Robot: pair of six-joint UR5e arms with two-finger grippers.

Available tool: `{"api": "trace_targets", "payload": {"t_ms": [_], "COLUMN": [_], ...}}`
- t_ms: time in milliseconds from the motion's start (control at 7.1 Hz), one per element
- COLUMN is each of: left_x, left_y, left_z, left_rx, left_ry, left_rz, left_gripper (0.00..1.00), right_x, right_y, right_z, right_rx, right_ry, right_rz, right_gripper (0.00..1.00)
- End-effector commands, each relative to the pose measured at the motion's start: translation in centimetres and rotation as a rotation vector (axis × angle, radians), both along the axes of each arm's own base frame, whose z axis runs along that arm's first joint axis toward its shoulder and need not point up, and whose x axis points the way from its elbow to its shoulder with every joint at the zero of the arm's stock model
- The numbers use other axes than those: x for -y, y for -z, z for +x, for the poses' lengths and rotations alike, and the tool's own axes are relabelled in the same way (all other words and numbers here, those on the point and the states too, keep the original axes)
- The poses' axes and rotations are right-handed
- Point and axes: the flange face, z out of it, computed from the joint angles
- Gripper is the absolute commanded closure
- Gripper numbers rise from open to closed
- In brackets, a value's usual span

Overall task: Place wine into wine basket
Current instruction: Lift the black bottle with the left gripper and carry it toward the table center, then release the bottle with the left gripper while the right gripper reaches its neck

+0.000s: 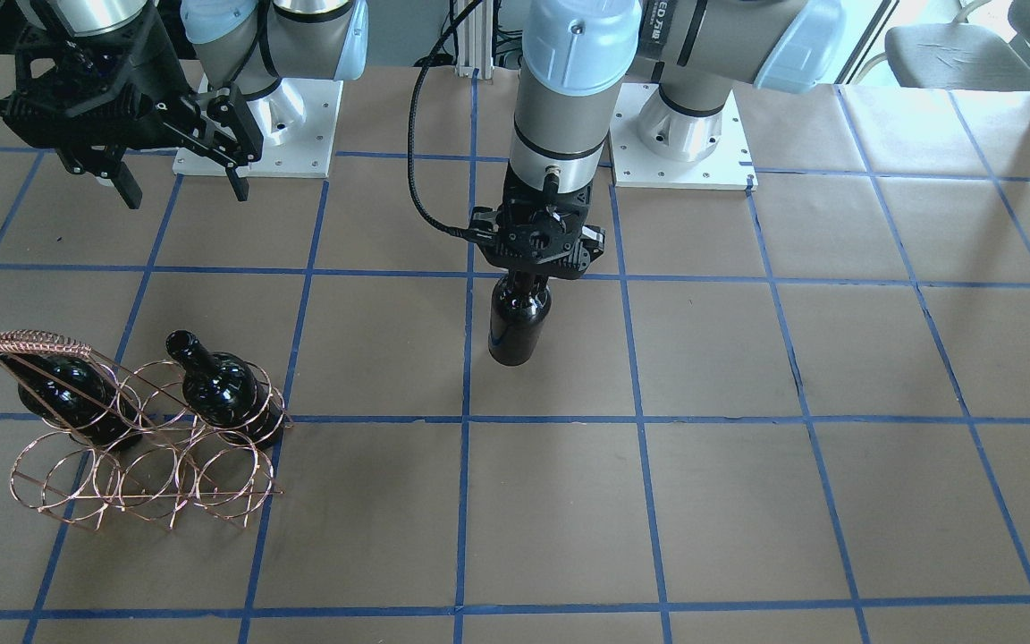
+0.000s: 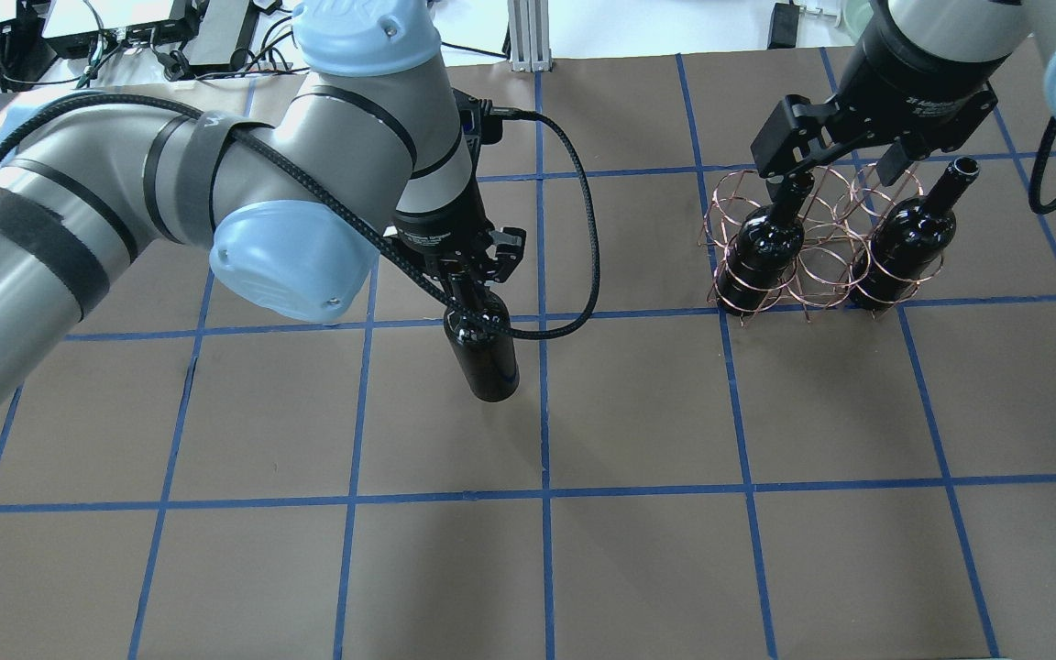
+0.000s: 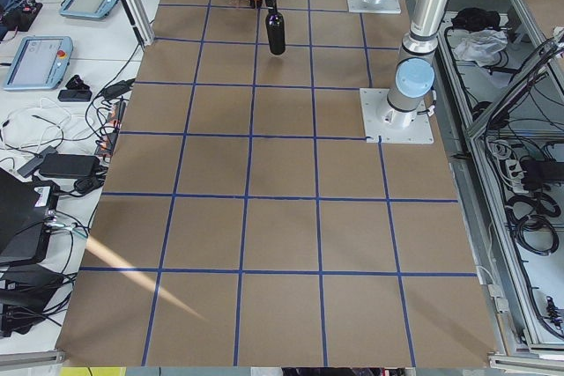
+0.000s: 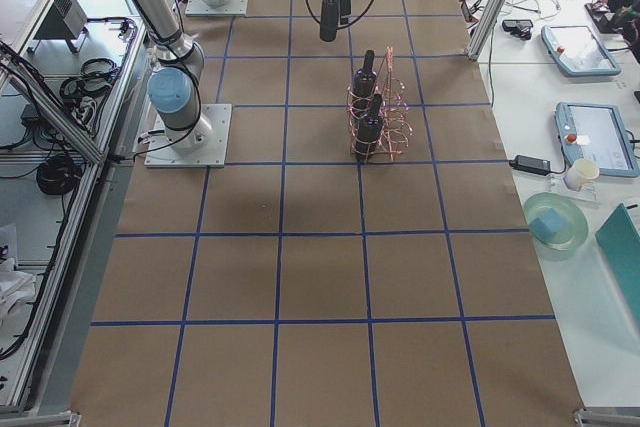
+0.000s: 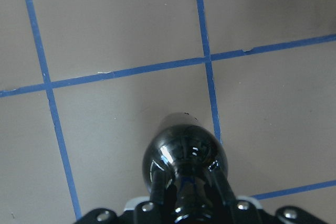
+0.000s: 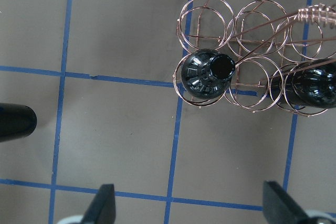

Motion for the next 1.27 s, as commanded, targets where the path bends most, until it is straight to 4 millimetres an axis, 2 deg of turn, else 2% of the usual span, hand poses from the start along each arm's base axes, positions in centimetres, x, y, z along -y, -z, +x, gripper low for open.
{"api": "trace_targets", "payload": {"t_ms": [0,423,563,704,845,1127], "left_x": [-0.3,-0.9,-0.9,-0.7,-0.8,-0.6], "left_y": [0.7,2.7,2.5,2.1,1.3,-0.4], "left_z": [-1.0,-0.7,-0.8,-0.9,-0.8,-0.4], "left_rx": [-0.028,-0.007,-0.010,-0.019,-0.019,-0.024], "left_ry": [0.012,0.018,0.010,0.003,-0.011,-0.020], "left_rz": [0.027,0.063,0.057,0.047,0.032,0.001], "left_gripper": [1.00,1.00,0.68,0.04,0.00,0.00], "right_x": [0.0,0.0,0.0,0.0,0.0,0.0], "right_y": [0.0,0.0,0.0,0.0,0.0,0.0], "right_z": [0.0,0.0,0.0,0.0,0.0,0.0], "right_rx": [0.000,0.000,0.000,0.000,0.000,0.000], "right_ry": [0.000,0.000,0.000,0.000,0.000,0.000], "right_rz": [0.000,0.001,0.001,0.000,0.001,0.001], "right_gripper": [0.00,0.00,0.00,0.00,0.00,0.00]}}
